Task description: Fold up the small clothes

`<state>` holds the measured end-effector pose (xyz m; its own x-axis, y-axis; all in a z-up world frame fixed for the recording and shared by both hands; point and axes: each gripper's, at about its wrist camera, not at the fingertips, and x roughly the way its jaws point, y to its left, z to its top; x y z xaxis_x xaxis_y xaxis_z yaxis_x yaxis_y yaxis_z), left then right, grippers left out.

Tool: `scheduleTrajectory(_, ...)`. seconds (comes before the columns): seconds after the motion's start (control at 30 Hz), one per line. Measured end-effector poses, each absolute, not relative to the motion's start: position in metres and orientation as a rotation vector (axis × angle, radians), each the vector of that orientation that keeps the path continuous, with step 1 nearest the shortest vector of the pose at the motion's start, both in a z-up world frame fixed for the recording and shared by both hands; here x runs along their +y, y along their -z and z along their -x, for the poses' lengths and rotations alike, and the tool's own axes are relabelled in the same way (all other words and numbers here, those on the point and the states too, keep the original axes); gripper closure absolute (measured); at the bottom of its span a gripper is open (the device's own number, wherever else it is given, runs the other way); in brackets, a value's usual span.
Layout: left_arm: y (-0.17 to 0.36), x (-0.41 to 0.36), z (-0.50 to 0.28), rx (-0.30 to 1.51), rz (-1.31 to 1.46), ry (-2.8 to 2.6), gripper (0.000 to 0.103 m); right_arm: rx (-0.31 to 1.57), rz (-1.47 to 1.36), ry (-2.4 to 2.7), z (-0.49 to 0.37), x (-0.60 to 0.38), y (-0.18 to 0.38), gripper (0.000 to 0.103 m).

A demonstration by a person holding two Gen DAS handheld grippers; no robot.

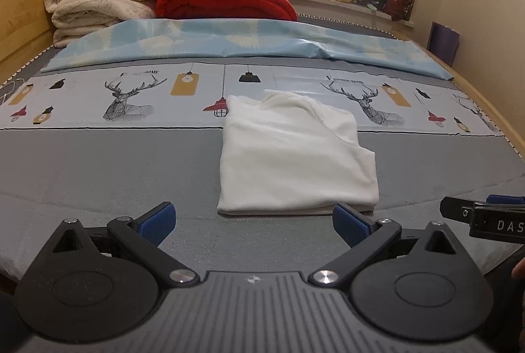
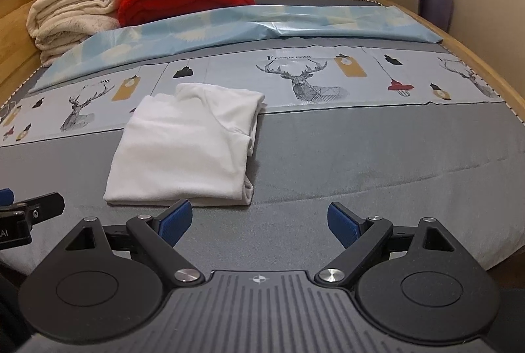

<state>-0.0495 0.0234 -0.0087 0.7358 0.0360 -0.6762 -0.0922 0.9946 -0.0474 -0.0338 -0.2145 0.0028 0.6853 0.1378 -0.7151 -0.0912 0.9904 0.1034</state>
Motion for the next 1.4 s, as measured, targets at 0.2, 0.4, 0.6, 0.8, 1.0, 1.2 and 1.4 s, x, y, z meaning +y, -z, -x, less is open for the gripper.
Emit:
scheduleTrajectory(0.2,0.0085,0.0258,0.0495,0.744,0.083,-0.062,0.001,0.808,-0.05,-0.129,0.0349,-0.2128,-0.0026,0.013)
scheduleTrajectory(0.4,0.0093,0.0242,0.0495,0.741,0.077,-0.06,0.001,0.808,-0.047,-0.13,0.035,-0.213,-0.0024,0.013)
scheduleTrajectory(0.6,0.0102,0.0226,0.0491,0.739,0.07,-0.054,0.001,0.814,-0.051,-0.129,0.0344,-0.2139,-0.0017,0.013)
scheduleTrajectory(0.8,0.01,0.0241,0.0498,0.735,0.07,-0.054,0.001,0.814,-0.047,-0.13,0.0348,-0.2128,-0.0021,0.013)
scheduleTrajectory(1.0,0.0103,0.0242,0.0503,0.734,0.068,-0.05,0.001,0.814,-0.046,-0.131,0.0348,-0.2132,-0.002,0.013)
scheduleTrajectory(1.2,0.0103,0.0242,0.0504,0.734,0.068,-0.049,0.001,0.816,-0.045,-0.13,0.0356,-0.2126,-0.0016,0.013)
scheduleTrajectory(1.4,0.0107,0.0241,0.0505,0.732,0.067,-0.047,0.001,0.816,-0.046,-0.131,0.0359,-0.2129,-0.0013,0.013)
